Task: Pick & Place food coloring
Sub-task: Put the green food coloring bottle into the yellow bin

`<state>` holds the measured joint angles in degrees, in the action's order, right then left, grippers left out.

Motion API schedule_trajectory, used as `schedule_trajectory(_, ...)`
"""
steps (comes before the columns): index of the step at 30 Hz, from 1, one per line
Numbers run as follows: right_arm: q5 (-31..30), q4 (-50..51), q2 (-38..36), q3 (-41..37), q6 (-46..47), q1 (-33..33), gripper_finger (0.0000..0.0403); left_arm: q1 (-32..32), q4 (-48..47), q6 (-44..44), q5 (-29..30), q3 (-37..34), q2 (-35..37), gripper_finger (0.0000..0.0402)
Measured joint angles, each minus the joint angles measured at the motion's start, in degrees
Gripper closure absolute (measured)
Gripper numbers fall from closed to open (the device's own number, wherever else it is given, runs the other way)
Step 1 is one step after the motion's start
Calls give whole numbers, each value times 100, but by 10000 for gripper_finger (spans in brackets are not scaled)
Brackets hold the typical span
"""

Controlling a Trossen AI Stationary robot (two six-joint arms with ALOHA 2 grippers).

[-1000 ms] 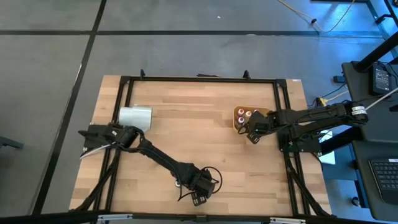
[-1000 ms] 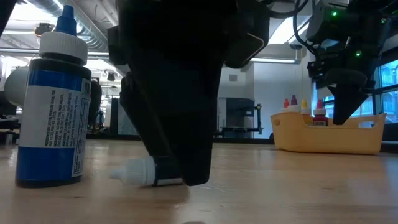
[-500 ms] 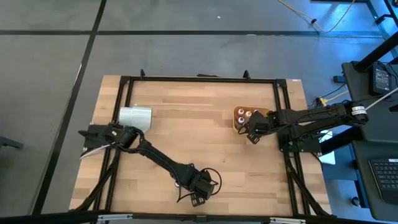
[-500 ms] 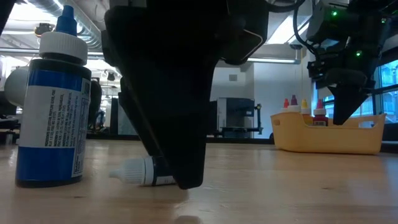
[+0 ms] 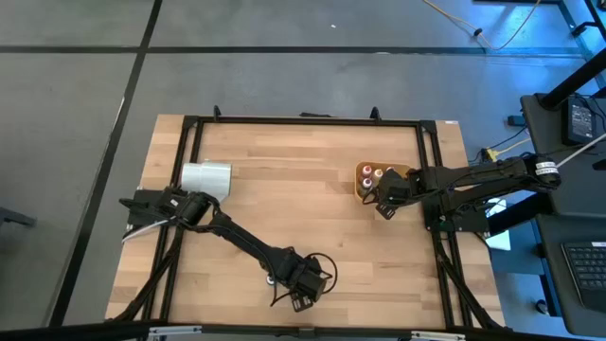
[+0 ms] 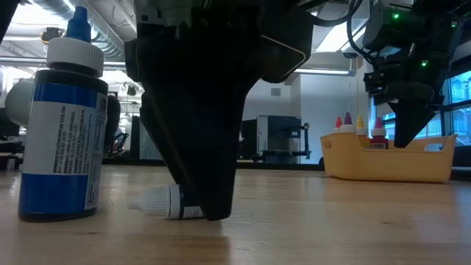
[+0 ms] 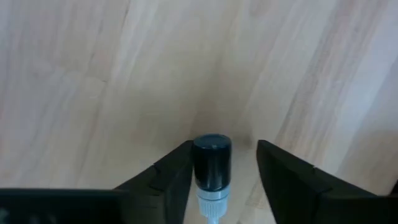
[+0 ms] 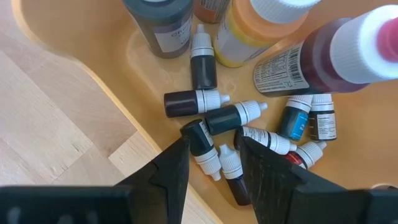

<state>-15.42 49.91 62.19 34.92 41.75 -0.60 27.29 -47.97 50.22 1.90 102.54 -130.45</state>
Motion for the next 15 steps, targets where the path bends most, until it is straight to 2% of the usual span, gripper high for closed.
schedule_trajectory(10,0,2,0,0,0,-2,258,4,-416,-40,114,-2,10,321)
schedule_trajectory(15,2,2,0,0,-1,-2,258,4,-427,-177,107,-2,15,339)
